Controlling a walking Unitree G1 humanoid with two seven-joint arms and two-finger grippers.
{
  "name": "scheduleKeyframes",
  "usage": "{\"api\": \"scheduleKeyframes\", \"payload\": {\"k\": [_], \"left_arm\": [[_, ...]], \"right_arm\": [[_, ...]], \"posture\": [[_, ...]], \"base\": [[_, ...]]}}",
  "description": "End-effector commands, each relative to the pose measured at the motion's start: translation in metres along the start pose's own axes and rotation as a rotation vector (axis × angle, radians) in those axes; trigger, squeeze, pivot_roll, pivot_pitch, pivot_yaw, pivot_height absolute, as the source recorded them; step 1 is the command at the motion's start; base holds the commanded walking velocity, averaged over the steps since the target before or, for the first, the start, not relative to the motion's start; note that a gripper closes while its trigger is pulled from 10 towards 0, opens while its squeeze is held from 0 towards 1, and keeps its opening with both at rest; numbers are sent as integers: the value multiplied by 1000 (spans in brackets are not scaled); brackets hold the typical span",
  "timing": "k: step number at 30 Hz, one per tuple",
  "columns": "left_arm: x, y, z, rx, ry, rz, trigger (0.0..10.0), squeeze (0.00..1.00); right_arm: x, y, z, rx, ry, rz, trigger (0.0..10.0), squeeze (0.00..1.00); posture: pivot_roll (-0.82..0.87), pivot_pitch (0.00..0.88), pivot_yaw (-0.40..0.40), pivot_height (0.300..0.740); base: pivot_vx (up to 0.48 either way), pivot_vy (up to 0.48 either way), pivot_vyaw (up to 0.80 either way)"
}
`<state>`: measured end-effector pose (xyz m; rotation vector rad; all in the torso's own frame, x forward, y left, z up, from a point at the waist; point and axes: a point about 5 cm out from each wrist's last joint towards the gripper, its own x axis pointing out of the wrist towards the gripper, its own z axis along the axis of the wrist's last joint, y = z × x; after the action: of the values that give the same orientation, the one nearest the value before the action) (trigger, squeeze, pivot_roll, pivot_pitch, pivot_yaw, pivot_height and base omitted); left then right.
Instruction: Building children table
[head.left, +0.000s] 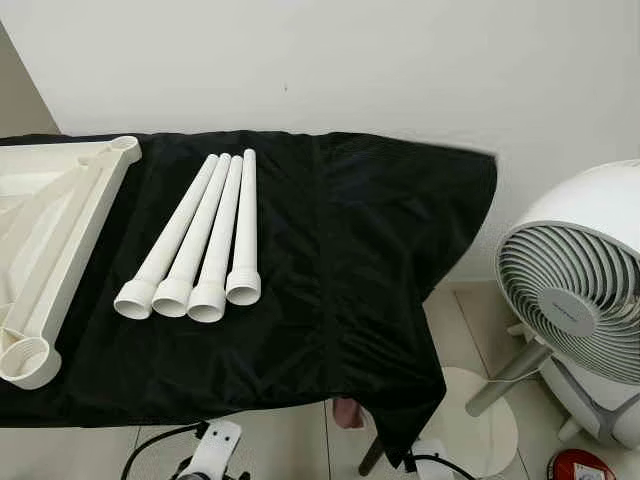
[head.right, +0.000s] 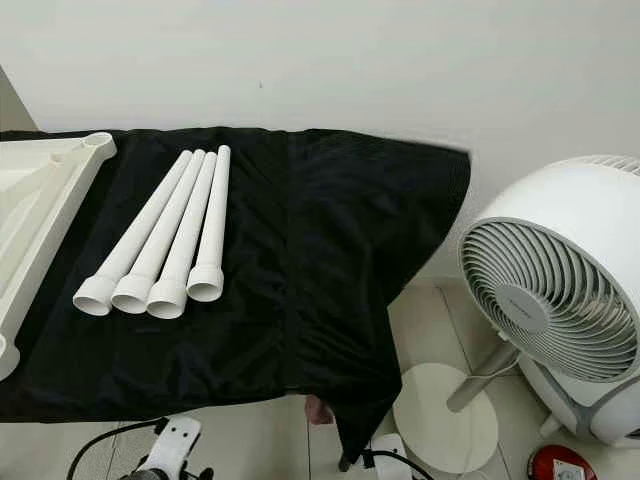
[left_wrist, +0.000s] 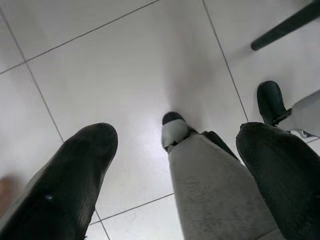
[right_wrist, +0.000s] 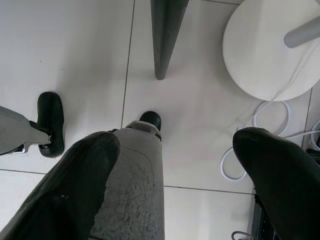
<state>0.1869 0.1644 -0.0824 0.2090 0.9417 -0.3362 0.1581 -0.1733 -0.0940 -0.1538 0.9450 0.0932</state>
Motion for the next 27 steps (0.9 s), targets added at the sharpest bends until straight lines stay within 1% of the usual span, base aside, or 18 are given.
{"api": "scheduleKeyframes", "payload": {"k": [1,4,9,15,19,20,21,22,23,27], "left_arm": [[-1,2,-2,-20,13,-9,10000,0],[-1,7,3,-21,-2,11,10000,0],[-1,10,5,-22,-4,13,10000,0],[-2,16,5,-71,-16,34,10000,0],[-2,14,1,-65,-1,31,10000,0],[-3,12,-1,-48,7,27,10000,0],[-3,12,-1,-48,7,27,10000,0],[-3,11,-3,-30,13,23,10000,0],[-3,11,-4,-30,17,26,10000,0],[-3,11,-4,-43,23,32,10000,0]], "right_arm": [[-2,7,-10,24,43,31,10000,0],[-1,7,-8,40,37,23,10000,0],[0,8,-5,35,34,31,10000,0],[0,12,-5,10,40,46,10000,0],[-1,13,-9,41,52,30,10000,0],[-1,13,-10,54,54,27,10000,0],[-1,13,-10,54,54,27,10000,0],[-1,14,-10,71,55,26,10000,0],[-1,13,-11,89,56,21,10000,0],[-1,9,-10,111,55,10,10000,0]], "posture": [[-57,0,34,740],[-52,0,34,740],[-40,0,32,740],[-55,0,36,740],[-59,0,40,740],[-61,0,54,740],[-61,0,54,740],[-61,0,54,740],[-58,0,65,740],[-55,0,68,740]], "base": [[0,0,0],[0,0,0],[0,0,0],[0,0,0],[0,0,0],[0,0,0],[0,0,0],[0,0,0],[0,0,0],[0,0,0]]}}
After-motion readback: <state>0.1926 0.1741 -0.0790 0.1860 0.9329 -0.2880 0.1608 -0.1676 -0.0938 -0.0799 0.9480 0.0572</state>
